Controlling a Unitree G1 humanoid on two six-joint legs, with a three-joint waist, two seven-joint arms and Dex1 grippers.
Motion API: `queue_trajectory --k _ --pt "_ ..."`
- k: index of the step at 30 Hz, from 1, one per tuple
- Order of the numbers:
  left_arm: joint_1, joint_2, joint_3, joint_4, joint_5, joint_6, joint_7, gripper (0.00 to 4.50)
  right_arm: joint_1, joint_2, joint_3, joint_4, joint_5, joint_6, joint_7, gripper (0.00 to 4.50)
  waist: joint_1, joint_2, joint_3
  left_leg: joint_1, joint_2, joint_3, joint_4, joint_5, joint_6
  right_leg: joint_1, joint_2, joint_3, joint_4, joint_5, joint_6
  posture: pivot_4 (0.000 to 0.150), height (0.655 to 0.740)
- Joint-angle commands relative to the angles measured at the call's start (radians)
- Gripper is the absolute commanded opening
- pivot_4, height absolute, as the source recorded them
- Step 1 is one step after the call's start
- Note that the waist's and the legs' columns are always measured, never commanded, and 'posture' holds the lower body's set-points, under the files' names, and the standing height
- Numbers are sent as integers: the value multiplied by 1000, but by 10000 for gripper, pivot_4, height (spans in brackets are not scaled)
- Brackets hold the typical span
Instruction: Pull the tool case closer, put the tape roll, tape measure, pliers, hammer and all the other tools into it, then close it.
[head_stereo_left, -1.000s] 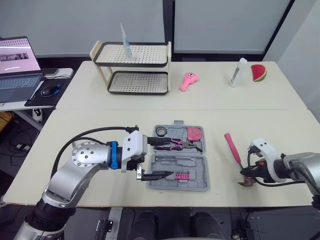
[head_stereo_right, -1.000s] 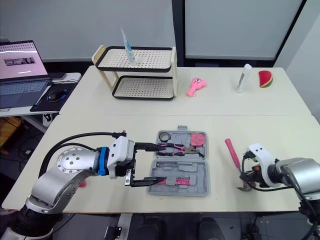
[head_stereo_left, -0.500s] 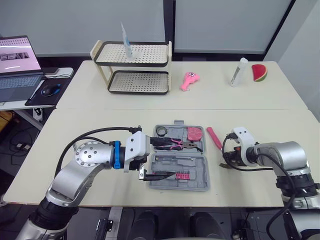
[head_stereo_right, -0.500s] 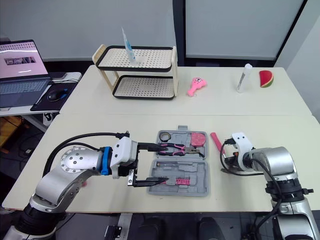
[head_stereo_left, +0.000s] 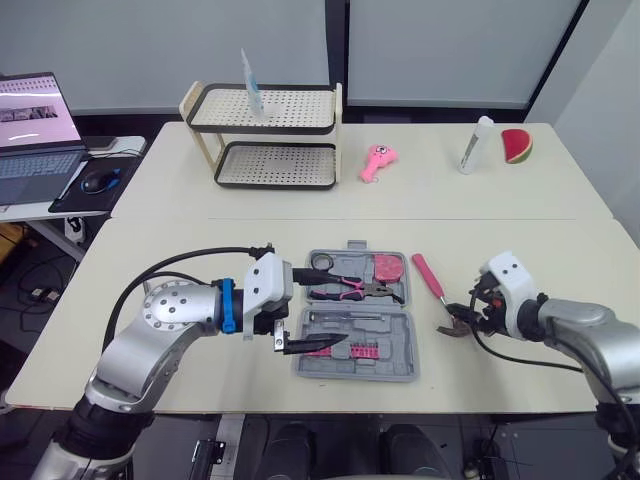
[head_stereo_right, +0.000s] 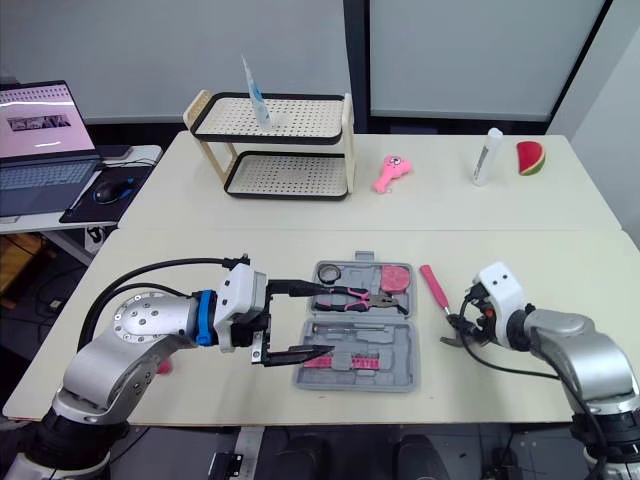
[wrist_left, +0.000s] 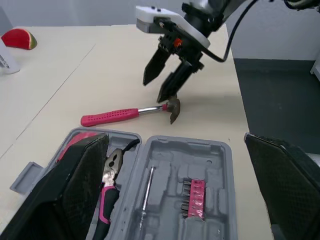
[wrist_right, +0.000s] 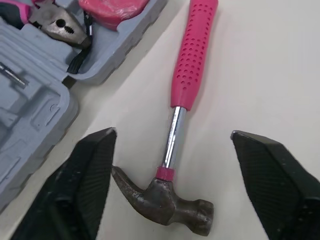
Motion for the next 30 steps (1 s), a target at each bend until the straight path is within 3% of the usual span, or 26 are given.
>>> queue_trajectory --k 1,7,15,24,30 --pt "-4 0 3 -26 -16 18 7 45000 7 18 3 27 -32 -71 -40 39360 1 0 0 0 0 0 0 0 0 0 0 0 0 0 0 1500 7290" --pt "9 13 8 -53 -35 51 -5 45000 16 50 26 84 -60 -94 -82 39360 2 0 0 0 0 0 0 0 0 0 0 0 0 0 0 1500 7290" --pt "40 47 26 -54 -65 61 -45 45000 16 82 38 97 -67 -59 -121 21128 2 0 0 0 0 0 0 0 0 0 0 0 0 0 0 1500 7290" --pt "63 65 37 -36 -48 26 -68 45000 -12 90 25 117 -64 -29 -149 8376 2 0 0 0 0 -1 0 0 0 0 0 0 0 0 0 1500 7290" --pt "93 85 69 -27 -43 6 -79 45000 -22 83 13 115 -63 -35 -155 2230 2 0 0 0 0 -1 0 0 0 0 0 0 0 0 0 1500 7290"
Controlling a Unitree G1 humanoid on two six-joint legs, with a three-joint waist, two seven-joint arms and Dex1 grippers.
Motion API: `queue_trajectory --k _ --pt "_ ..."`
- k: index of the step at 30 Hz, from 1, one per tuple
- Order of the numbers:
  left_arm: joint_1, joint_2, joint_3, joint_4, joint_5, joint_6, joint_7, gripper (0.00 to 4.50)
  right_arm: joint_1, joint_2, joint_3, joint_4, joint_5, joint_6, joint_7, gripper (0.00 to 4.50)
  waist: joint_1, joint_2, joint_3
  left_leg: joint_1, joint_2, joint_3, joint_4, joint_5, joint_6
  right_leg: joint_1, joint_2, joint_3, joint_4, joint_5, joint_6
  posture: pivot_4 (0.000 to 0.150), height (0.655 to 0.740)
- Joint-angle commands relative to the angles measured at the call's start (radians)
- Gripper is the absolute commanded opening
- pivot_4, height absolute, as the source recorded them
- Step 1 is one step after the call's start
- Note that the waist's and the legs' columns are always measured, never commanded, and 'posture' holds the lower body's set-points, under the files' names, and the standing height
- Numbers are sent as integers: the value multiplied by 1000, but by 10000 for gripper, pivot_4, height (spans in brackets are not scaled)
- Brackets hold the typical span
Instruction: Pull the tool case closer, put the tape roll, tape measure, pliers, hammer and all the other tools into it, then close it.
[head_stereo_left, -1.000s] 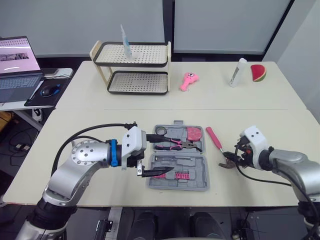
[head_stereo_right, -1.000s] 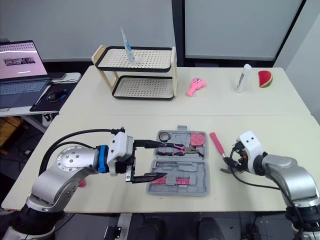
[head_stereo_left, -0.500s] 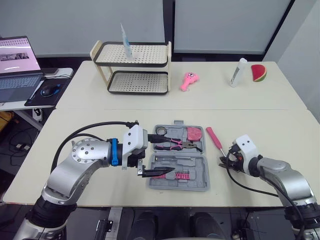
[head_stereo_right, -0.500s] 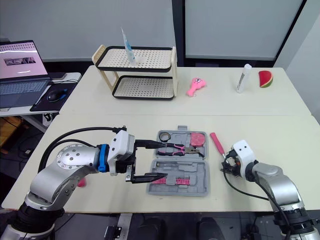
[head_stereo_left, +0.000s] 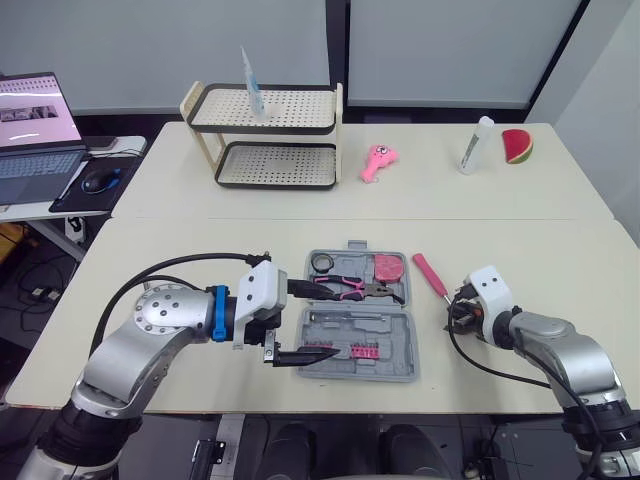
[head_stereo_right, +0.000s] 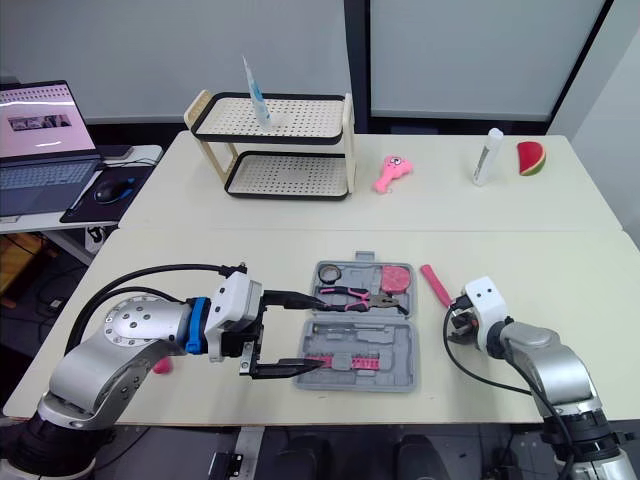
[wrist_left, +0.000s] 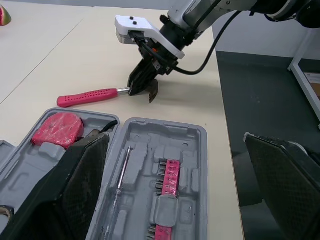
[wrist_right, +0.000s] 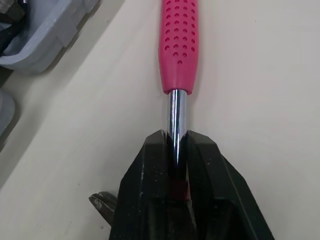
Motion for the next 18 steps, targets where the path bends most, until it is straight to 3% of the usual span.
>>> queue_trajectory --k 1,8,14,18 --pt "14 24 49 -6 -6 -29 -9 45000 -12 -10 -34 -10 -2 -8 -5 2231 0 0 0 0 0 0 0 0 0 0 0 0 0 0 0 1500 7290" --pt "65 81 166 32 -25 -50 -32 45000 -22 -157 -41 -76 2 -64 99 2231 1 0 0 0 0 0 0 0 0 -1 0 0 0 0 0 1500 7290" --pt "127 155 260 54 -37 -37 -78 45000 -74 -439 46 -237 45 -84 391 2231 -1 2 1 0 0 0 -1 0 0 -1 0 0 0 0 0 1500 7290" --pt "209 222 277 100 41 -153 -152 45000 -149 -558 149 -336 31 -138 538 2231 -3 3 2 0 1 0 -2 0 0 -2 1 0 -2 0 0 1500 7290"
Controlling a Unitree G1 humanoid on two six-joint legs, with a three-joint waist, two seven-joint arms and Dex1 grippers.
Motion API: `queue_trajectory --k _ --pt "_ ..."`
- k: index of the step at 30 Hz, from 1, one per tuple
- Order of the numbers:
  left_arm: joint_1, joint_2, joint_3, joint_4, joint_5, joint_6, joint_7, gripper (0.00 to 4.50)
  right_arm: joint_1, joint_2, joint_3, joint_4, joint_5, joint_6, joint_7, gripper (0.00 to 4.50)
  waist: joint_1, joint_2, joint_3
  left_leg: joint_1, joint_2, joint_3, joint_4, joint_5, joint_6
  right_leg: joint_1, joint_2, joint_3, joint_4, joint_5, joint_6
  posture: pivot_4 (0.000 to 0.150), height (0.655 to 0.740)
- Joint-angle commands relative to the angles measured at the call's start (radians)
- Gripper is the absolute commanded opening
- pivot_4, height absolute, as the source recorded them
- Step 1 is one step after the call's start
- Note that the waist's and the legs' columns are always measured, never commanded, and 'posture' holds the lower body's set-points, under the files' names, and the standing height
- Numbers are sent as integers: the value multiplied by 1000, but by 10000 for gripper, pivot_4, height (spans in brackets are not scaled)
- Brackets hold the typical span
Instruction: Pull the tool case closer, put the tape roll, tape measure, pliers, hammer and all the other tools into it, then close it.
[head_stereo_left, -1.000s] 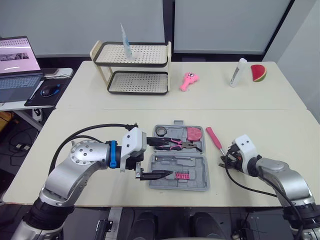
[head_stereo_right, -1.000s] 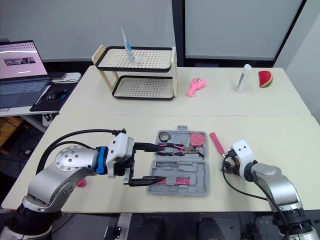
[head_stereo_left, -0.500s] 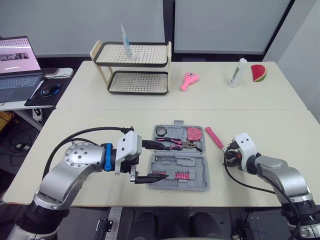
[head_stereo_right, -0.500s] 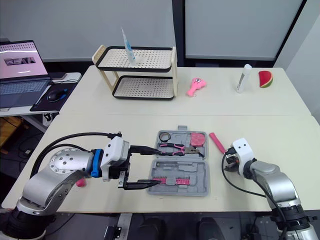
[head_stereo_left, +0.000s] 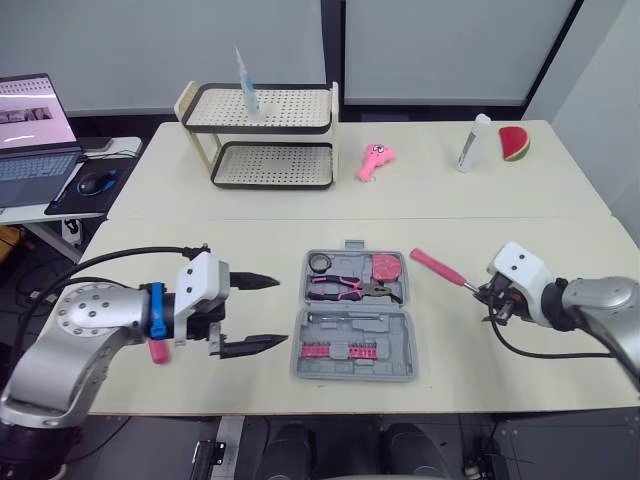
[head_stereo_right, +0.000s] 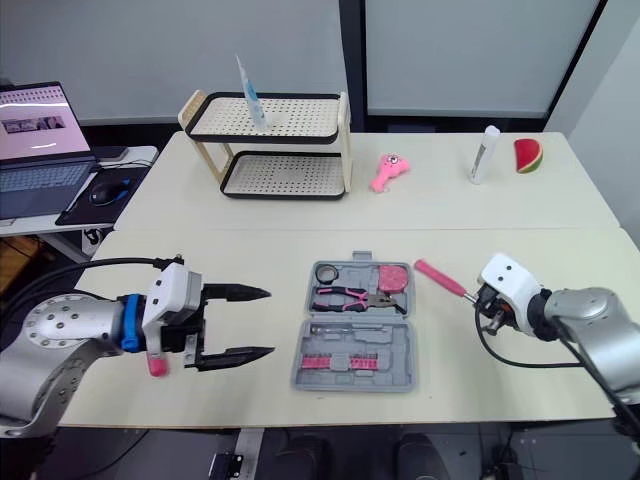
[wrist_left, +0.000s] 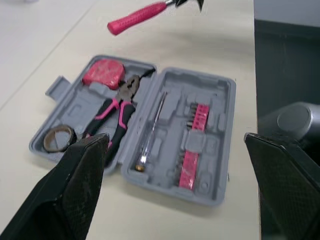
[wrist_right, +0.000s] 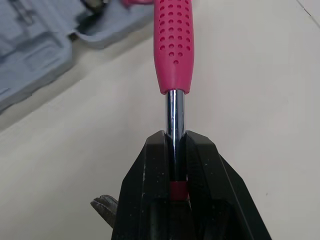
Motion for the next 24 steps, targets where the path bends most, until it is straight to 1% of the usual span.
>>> queue_trajectory --k 1,6,8,12,18,24 --pt "40 35 27 34 57 -105 -52 45000 -63 -44 73 -93 -16 -65 105 2231 2 0 0 0 0 -1 0 0 0 1 0 -1 -1 0 0 1500 7290" --pt "76 52 5 59 108 -183 -86 45000 -186 7 237 -154 -44 -52 172 2231 6 -1 0 -1 -1 0 2 0 0 1 -1 -1 -1 0 0 1500 7290" --pt "72 49 -5 60 110 -184 -85 45000 -225 34 290 -148 -68 -41 181 2231 6 -1 0 -1 -1 -1 2 0 0 1 -1 -1 0 0 0 1500 7290" --pt "74 45 -21 49 113 -176 -81 45000 -327 139 417 -98 -125 5 177 2231 3 -1 1 -1 -1 -1 2 0 0 0 -1 -1 0 0 0 1500 7290" --pt "62 46 -38 56 116 -183 -86 45000 -350 217 490 -63 -176 29 158 2231 4 -2 1 -1 -1 -1 2 0 0 -1 -1 -1 1 0 0 1500 7290" --pt "58 46 -45 72 126 -201 -98 45000 -361 276 537 -6 -229 8 141 2231 3 -2 1 -1 -1 -1 2 0 0 -1 -1 -1 2 0 0 1500 7290"
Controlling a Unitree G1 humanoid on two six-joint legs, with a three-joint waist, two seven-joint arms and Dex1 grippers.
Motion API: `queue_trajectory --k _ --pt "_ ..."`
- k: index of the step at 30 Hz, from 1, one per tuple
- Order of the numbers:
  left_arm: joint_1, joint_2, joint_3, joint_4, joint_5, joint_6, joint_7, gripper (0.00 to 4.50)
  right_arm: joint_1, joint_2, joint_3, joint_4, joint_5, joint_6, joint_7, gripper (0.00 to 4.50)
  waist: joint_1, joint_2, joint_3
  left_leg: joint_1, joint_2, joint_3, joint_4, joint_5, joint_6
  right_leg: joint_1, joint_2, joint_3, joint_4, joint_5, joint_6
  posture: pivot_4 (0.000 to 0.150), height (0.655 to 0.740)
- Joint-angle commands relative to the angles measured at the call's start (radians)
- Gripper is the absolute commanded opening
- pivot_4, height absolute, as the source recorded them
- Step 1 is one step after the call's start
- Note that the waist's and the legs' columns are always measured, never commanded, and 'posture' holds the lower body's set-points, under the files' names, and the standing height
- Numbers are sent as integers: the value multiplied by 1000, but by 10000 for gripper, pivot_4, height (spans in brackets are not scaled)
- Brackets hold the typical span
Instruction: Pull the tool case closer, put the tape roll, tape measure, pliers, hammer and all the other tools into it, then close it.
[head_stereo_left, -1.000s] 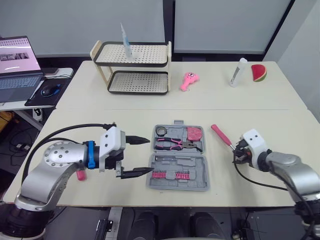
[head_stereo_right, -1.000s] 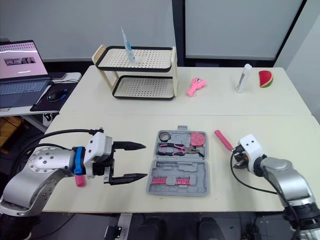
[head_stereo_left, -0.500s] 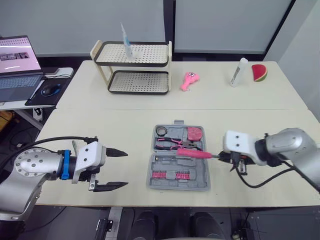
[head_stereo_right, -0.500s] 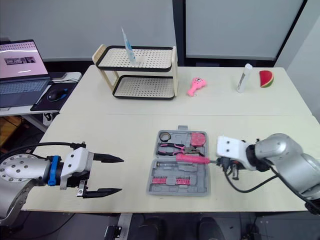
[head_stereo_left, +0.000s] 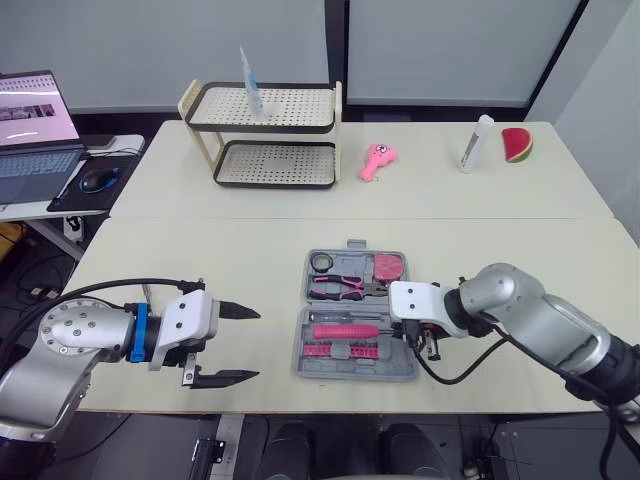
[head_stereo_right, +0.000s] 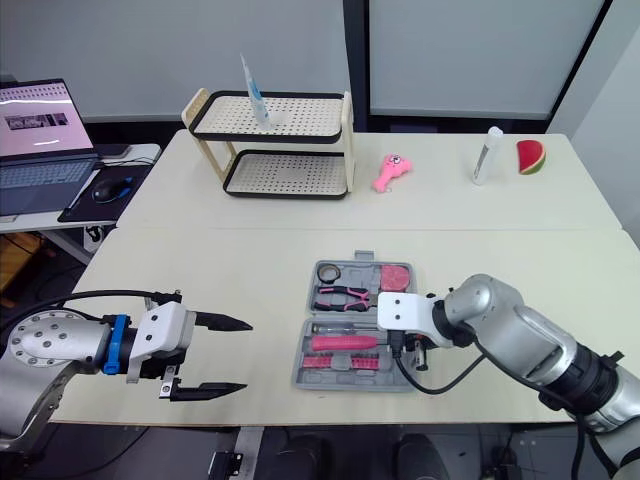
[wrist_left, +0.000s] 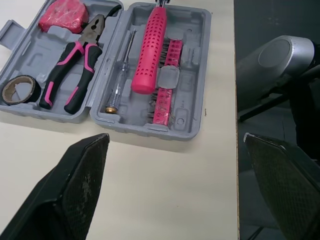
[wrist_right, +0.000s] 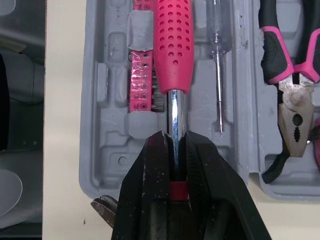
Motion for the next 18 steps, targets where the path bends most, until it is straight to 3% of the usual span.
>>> queue_trajectory --k 1,18 --pt "-6 6 1 1 6 -23 -6 45000 -29 28 5 6 -35 -20 -12 2231 0 0 0 0 0 0 0 0 0 0 0 0 0 0 0 1500 7290" --pt "-8 4 -19 -22 9 -19 15 45000 -19 141 48 140 -142 -114 -15 2231 -1 0 0 0 0 0 0 0 0 -1 0 0 2 0 0 1500 7290"
